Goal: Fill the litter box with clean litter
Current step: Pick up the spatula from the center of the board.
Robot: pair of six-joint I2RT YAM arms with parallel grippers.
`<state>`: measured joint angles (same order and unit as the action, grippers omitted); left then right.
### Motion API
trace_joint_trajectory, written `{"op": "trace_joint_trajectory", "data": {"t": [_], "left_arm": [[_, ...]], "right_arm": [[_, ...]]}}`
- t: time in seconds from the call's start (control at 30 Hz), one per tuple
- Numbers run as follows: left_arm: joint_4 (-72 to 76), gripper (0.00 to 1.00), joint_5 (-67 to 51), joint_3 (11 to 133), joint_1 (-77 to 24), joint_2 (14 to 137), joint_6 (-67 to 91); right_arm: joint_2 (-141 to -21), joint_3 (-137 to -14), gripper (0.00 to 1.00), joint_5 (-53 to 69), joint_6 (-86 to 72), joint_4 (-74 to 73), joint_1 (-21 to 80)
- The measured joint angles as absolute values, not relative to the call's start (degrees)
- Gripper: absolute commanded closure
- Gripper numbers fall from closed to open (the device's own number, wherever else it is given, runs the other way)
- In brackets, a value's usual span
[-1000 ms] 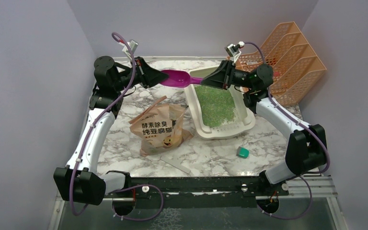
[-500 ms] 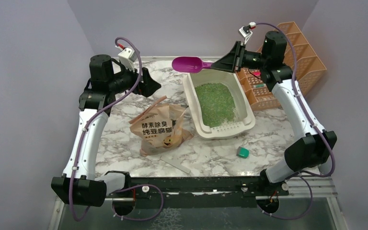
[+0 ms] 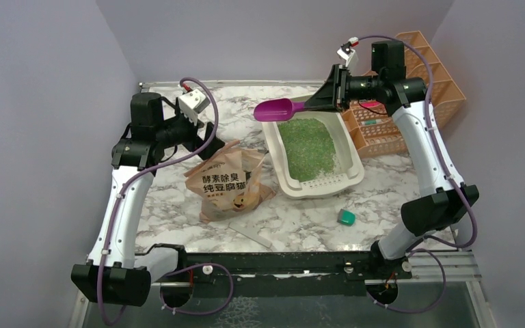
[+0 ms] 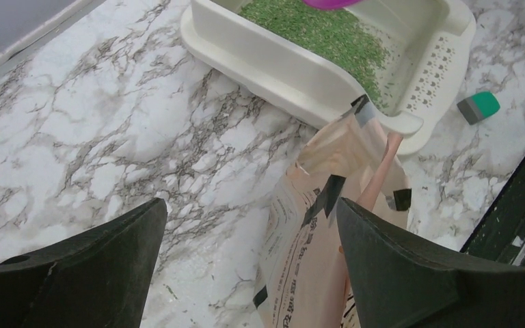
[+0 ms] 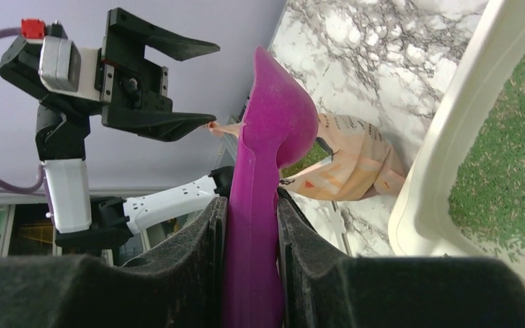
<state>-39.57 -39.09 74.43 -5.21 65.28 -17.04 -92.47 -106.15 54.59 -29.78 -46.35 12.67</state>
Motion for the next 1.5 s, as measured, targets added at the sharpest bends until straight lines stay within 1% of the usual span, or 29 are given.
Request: {"op": "trace_joint_trajectory", "data": {"t": [0.07,0.17,0.2,0.3,0.37,0.67,0.83,1.03,1.2,1.33,1.43,1.5], "left_arm": [[-39.62,0.11,-40.38,72.77,-5.21,63.77,-18.55],[-39.99,0.12,-42.44,70.41,-5.21,61.65,-20.27],[-40.01,0.11,-43.03,69.93,-5.21,61.12,-20.67],[-40.03,0.04,-44.82,69.06,-5.21,59.7,-21.69],[-40.16,0.02,-45.56,68.86,-5.21,58.89,-22.15],[-41.89,0.02,-47.35,68.86,-5.37,57.71,-23.42],[-42.57,0.03,-46.72,68.66,-5.91,57.69,-23.44],[-43.0,0.04,-44.6,67.61,-7.2,58.08,-23.51],[-43.03,0.03,-43.97,67.81,-7.64,58.76,-23.62],[-41.63,0.03,-41.98,70.7,-7.64,60.03,-20.73],[-37.34,0.05,-40.93,72.75,-7.64,60.01,-16.56],[-32.86,0.1,-41.32,73.65,-7.64,59.94,-13.04]], "right_arm": [[-93.71,-108.64,0.99,54.17,-28.16,-50.06,12.67],[-96.05,-113.1,1.0,53.36,-25.54,-55.88,12.67],[-96.4,-113.67,1.0,53.23,-24.95,-56.75,12.69],[-96.64,-113.95,0.99,53.04,-23.44,-59.68,12.93],[-96.71,-113.95,0.99,52.62,-22.85,-61.04,13.52],[-100.77,-115.5,0.99,49.98,-21.04,-66.65,22.28],[-103.28,-116.88,0.99,47.11,-20.8,-69.3,24.27],[-104.62,-117.19,0.99,44.45,-20.45,-70.78,26.89],[-106.39,-119.81,0.99,42.52,-20.45,-71.96,27.99],[-105.82,-121.73,0.99,40.05,-20.45,-69.58,27.97],[-104.03,-121.73,0.99,38.68,-19.64,-66.72,27.57],[-102.28,-121.73,0.99,38.39,-18.72,-65.06,26.96]]}}
